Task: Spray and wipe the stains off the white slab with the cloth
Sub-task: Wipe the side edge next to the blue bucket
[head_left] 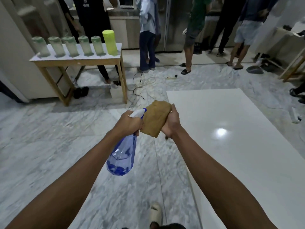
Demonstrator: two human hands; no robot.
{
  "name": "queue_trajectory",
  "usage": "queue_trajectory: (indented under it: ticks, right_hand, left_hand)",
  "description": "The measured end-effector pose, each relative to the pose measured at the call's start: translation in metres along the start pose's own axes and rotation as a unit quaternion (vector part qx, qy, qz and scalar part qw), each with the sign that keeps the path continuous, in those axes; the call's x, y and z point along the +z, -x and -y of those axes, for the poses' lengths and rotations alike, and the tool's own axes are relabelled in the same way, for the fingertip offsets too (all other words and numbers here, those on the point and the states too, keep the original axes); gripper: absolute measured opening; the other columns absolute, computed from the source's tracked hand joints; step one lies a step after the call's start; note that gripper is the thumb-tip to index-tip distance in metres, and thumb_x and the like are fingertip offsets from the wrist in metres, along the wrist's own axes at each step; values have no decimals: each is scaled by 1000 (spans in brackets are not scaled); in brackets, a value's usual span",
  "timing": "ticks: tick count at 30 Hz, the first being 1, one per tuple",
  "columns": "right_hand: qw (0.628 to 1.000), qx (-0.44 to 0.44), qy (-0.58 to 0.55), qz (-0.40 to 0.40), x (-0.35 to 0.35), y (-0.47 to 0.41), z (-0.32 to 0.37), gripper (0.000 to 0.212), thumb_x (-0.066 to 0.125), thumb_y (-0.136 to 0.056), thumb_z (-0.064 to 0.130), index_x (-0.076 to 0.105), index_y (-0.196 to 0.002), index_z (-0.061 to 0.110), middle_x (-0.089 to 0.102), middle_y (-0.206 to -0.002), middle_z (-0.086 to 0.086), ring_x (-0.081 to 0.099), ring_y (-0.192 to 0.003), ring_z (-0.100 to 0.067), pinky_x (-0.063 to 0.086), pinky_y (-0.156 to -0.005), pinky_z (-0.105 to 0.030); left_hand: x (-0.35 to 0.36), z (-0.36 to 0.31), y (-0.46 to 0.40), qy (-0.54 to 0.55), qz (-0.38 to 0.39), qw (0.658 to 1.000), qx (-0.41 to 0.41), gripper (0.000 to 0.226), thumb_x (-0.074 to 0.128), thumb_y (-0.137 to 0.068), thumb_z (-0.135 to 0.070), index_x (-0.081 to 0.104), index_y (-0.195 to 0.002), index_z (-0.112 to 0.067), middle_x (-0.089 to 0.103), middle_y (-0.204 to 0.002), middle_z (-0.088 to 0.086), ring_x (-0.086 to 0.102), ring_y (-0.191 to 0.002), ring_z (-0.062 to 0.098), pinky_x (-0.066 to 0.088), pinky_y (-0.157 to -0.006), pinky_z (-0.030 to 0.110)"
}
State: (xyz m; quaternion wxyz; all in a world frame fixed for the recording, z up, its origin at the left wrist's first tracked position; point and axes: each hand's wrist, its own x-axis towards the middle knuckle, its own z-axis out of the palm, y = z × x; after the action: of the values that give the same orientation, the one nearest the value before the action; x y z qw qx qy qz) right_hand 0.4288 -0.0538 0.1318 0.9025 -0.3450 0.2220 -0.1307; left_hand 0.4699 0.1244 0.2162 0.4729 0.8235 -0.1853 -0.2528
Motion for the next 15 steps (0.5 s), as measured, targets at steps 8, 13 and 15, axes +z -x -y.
queue_trajectory:
  ticks: [8,13,15]
  right_hand:
    - [1000,26,5,-15,38,-159,29,83,20,-98,70,55,-140,8,62,-136,-18,56,-129,-33,41,-112,-47]
    - [999,7,-10,-45,44,-247,51,83,16,-99,70,55,-139,8,62,-135,-17,58,-126,-31,47,-105,-44]
    - [997,-6,-23,-72,39,-280,56,82,16,-99,70,55,-139,9,62,-136,-17,58,-126,-31,44,-108,-46]
  left_hand:
    - [-39,-20,-155,-2,3,999,-38,5,50,-66,-4,51,-69,-1,48,-36,-1,51,-34,19,49,-62,39]
    - [-51,-24,-259,-1,21,999,-41,22,51,-66,-6,61,-86,-2,53,-53,14,52,-36,21,47,-59,38]
    - [-52,-23,-298,3,33,998,-47,25,52,-63,-7,61,-86,-1,52,-61,16,52,-36,22,45,-58,38]
